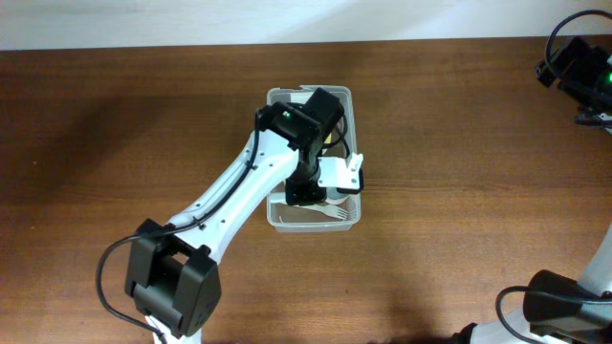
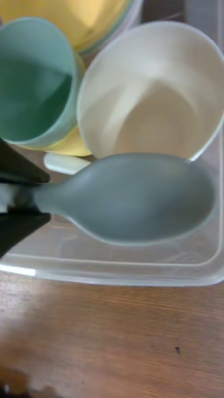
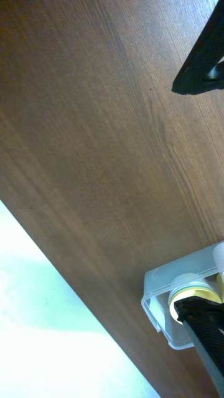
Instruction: Pack container
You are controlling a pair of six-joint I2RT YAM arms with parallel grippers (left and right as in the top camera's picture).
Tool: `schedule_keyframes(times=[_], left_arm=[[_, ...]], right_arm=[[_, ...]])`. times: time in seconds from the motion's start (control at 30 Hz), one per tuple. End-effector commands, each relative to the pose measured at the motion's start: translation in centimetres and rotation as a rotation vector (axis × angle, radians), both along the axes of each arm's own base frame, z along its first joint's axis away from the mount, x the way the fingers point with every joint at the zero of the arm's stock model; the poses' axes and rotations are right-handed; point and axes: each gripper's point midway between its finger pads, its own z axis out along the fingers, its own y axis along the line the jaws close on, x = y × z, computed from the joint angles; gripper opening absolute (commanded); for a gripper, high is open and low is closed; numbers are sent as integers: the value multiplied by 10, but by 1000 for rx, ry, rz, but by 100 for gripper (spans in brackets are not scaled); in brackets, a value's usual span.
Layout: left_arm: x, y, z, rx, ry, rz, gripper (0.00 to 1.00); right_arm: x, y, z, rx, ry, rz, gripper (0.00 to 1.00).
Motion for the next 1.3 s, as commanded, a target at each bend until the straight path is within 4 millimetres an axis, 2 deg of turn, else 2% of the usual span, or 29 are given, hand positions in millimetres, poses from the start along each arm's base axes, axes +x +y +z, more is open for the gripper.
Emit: schedule_keyframes(times=[0.0,0.03,0.07,0.1,0.13,0.17,0.23,0.4,0.47,0.57,0.6,0.7,0.83,0.93,0.97,1.03,1.17,1.27], left_arm=[[-2,-5,-8,-16,22,-52,25],[-2,-5,-8,-15,22,-51,33],[-1,-4,-8,-12,20,-50,50],[-1,-3,-8,-8,19,-50,60],[-1,-2,-8,2,15,-49,84],[0,0,-7,9,11,-47,100],[2,3,-1,30,4,-7,100],[14,13,74,12,-96,277,100],[30,32,110,-2,-211,522,100],[40,83,161,-23,-395,885,100],[33,104,182,-64,-432,989,100],[9,142,220,-155,-470,1126,100],[-32,170,264,-308,-520,1172,100],[-72,187,290,-403,-568,1176,100],[-92,194,299,-442,-590,1161,100],[-118,203,307,-474,-619,1134,100],[-136,211,314,-513,-645,1132,100],[-146,215,307,-489,-629,1133,100]], right_arm=[[1,-3,-2,2,4,-12,99],[1,-3,-2,2,4,-12,99],[1,-3,-2,2,4,-12,99],[1,-3,-2,2,4,-12,99],[1,-3,-2,2,4,-12,99],[1,-3,-2,2,4,-12,99],[1,-3,-2,2,4,-12,99],[1,-3,-2,2,3,-12,99],[1,-3,-2,2,4,-12,99],[1,-3,-2,2,4,-12,99],[1,-2,-2,2,4,-12,99],[1,-3,-2,2,4,-12,99],[1,-3,-2,2,4,-12,99],[1,-3,-2,2,4,-12,99],[1,-3,-2,2,4,-12,99],[1,-3,-2,2,4,-12,99],[1,-3,-2,2,4,-12,99],[1,-3,-2,2,4,-12,99]])
